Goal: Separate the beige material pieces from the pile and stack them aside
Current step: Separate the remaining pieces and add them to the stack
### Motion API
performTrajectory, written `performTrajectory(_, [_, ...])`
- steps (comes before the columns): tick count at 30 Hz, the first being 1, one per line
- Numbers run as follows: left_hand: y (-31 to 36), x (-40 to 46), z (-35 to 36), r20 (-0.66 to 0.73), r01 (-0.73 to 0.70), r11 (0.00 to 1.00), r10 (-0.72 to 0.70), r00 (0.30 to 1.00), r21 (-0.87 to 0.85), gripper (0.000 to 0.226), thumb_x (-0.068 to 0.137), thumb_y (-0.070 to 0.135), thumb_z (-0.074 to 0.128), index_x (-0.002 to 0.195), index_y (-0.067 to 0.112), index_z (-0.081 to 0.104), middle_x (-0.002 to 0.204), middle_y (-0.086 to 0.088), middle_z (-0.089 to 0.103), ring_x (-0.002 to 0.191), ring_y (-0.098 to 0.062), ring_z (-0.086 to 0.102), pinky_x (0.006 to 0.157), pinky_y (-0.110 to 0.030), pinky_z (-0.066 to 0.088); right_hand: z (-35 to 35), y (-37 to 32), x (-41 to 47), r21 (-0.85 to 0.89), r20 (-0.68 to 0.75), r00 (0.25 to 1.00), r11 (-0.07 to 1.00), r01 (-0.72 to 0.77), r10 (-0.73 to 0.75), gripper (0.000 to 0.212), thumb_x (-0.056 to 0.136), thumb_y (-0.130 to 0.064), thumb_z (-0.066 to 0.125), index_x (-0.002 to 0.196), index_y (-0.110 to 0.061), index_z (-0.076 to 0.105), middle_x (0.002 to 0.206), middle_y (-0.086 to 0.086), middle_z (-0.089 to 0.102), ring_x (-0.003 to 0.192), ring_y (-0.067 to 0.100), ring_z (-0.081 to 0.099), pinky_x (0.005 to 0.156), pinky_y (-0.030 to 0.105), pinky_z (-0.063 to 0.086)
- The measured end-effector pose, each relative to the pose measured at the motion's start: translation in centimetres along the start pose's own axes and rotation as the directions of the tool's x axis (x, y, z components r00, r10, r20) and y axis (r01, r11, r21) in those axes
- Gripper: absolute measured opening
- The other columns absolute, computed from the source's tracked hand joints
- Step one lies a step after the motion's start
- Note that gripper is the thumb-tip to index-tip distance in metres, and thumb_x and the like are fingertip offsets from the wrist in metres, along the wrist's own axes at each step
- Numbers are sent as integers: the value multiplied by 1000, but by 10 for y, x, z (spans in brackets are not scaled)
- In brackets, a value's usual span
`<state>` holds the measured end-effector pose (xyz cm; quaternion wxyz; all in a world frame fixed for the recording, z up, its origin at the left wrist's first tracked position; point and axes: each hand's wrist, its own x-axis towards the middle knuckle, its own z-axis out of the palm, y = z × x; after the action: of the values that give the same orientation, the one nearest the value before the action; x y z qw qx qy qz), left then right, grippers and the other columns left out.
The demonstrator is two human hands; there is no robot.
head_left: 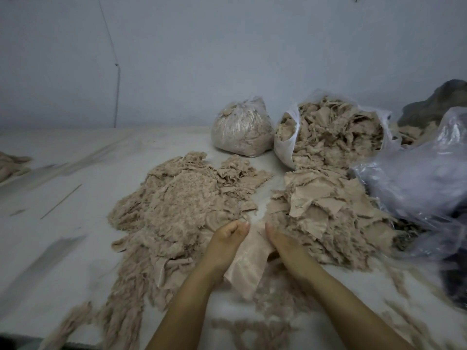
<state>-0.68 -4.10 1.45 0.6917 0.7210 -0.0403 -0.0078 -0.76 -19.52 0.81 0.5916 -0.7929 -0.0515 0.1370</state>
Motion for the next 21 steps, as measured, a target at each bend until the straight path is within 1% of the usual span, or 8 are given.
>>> performTrajectory(2, [-4, 1, 1, -1, 8, 1000, -8, 1000, -5, 38, 94, 29, 56, 92, -9, 57, 78, -14, 56, 71, -21, 50, 65, -32, 44, 8, -2, 0, 356, -10, 1000, 934, 23, -20, 52, 83, -57, 55, 97, -10, 71, 87, 7, 74, 79, 19, 71, 65, 29, 54])
performTrajectory(4, [-8, 3, 1, -81, 1, 1000, 0, 997, 13, 31, 91, 26, 60, 82, -4, 62, 71, -9, 57, 65, -17, 51, 60, -27, 42, 12, 0, 5, 408, -179, 984, 909, 85, -12, 38, 82, -38, 67, 101, -5, 68, 82, 9, 72, 71, 19, 68, 59, 28, 52])
performTrajectory(9, [-29, 15, -28, -369, -17, 949, 138, 919, 315, 36, 91, 17, 61, 57, 21, 51, 47, 13, 47, 46, 2, 41, 49, -15, 33, -41, -36, 29, 165, -513, 852, 962, 219, -106, 30, 88, -38, 65, 81, -8, 62, 60, 11, 61, 50, 25, 59, 44, 32, 49])
performTrajectory(12, [-41, 15, -38, -213, -17, 829, 163, 963, 559, 19, 85, 14, 65, 69, 20, 57, 67, 10, 52, 64, -8, 48, 63, -24, 38, -95, -60, 42, -175, -719, 667, 980, 98, -195, 38, 88, -39, 62, 112, -10, 56, 112, 14, 61, 88, 28, 60, 83, 40, 49])
performTrajectory(14, [-50, 15, -41, -72, -18, 675, 105, 992, 738, 4, 82, 17, 66, 83, 15, 62, 78, 5, 52, 74, -13, 50, 67, -24, 36, -99, -58, 41, -285, -760, 597, 957, 47, -256, 41, 89, -35, 60, 124, -17, 48, 124, 10, 48, 89, 21, 51, 78, 34, 44])
performTrajectory(17, [-55, 14, -46, -30, -7, 580, 54, 998, 815, 9, 87, 16, 63, 95, 15, 67, 90, 0, 60, 85, -15, 57, 73, -24, 39, -57, -34, 35, -378, -544, 770, 917, 130, -334, 11, 94, -28, 51, 101, -22, 59, 99, -1, 60, 83, 15, 57, 61, 23, 37])
performTrajectory(19, [-53, 10, -47, -34, -5, 627, 50, 998, 779, 8, 87, 12, 62, 90, 15, 69, 84, 3, 63, 79, -8, 59, 68, -16, 40, -18, -11, 36, -410, -236, 952, 908, 84, -195, 14, 94, -32, 53, 88, -24, 63, 86, -6, 65, 76, 8, 58, 59, 16, 37])
performTrajectory(21, [-51, 5, -47, -48, -5, 700, 56, 997, 714, 9, 84, 10, 66, 87, 17, 71, 72, 14, 61, 64, 8, 54, 63, -8, 39, 12, 3, 41, -489, -105, 992, 872, 7, -67, 30, 91, -46, 56, 86, -18, 65, 81, -7, 64, 75, 10, 57, 60, 20, 41])
